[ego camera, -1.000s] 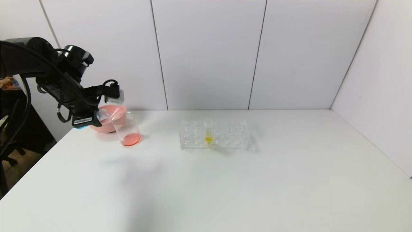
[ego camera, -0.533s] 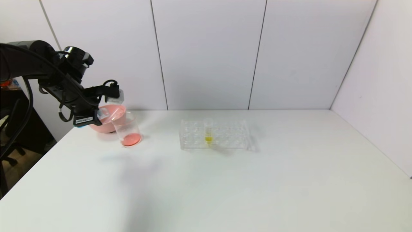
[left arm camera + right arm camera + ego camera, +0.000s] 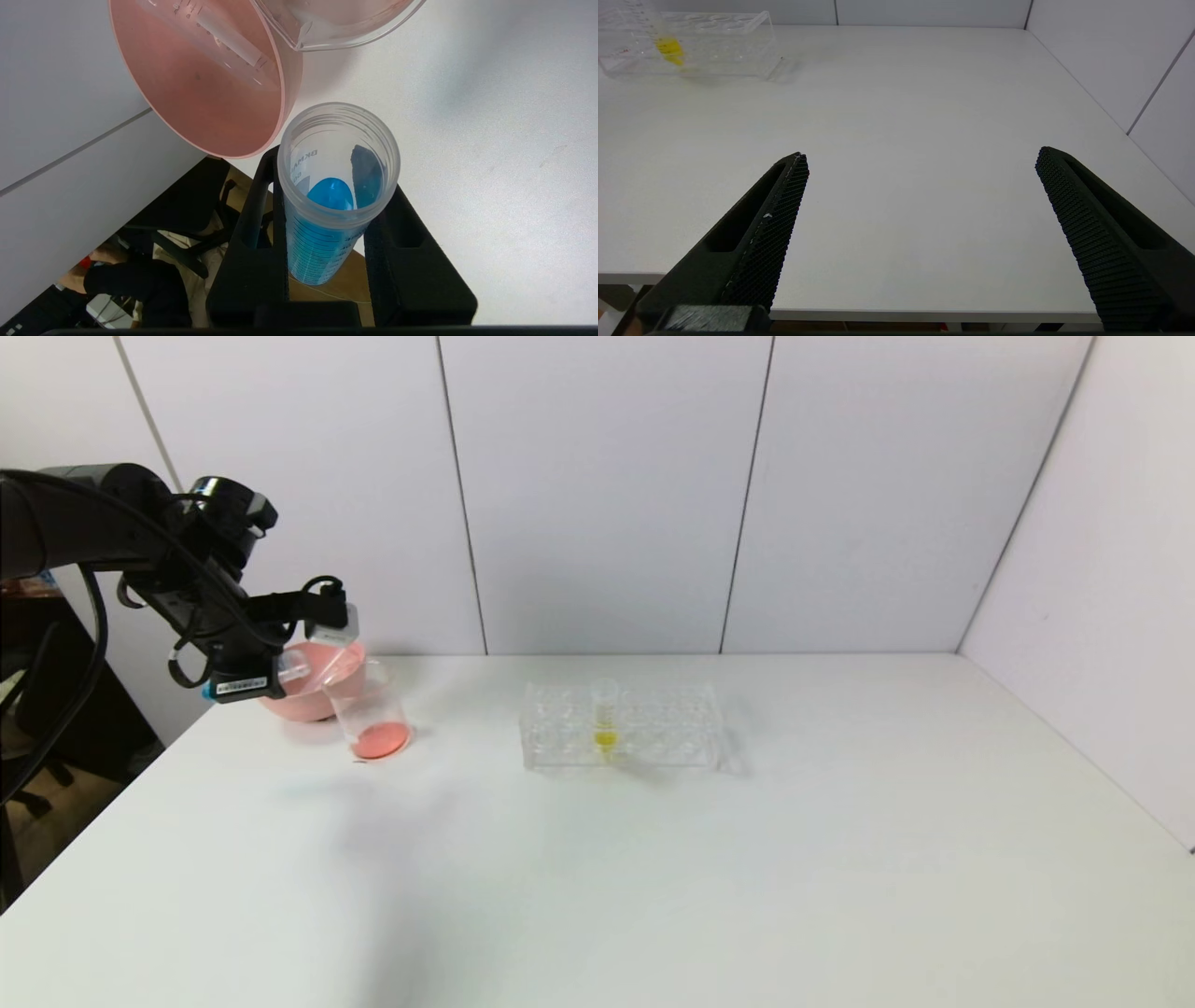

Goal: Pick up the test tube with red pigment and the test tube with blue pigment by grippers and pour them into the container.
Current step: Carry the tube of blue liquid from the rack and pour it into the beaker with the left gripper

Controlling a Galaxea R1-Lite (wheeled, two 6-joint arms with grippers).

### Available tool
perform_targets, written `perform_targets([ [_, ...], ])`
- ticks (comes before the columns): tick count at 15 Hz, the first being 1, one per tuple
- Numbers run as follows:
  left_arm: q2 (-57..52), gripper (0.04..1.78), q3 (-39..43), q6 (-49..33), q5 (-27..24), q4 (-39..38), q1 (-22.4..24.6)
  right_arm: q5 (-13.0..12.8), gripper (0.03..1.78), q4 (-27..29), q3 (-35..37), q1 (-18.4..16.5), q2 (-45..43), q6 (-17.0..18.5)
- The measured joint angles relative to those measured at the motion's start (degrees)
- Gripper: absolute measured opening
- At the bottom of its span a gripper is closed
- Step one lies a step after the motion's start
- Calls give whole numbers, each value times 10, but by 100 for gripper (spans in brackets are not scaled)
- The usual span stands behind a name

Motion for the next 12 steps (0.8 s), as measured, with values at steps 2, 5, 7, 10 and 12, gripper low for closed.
perform_targets([
  [2,4,47,-1,2,3,-5,-2,0,177,0,0,0,0,0],
  [5,9,47,-2,9,5,-13,-3,0,177,0,0,0,0,0],
  [7,13,47,-2,9,16,-18,-6,0,177,0,0,0,0,0],
  [10,15,47,-2,9,30,-21,-12,0,177,0,0,0,0,0],
  [12,17,47,-5,9,38,-22,-17,0,177,0,0,0,0,0],
])
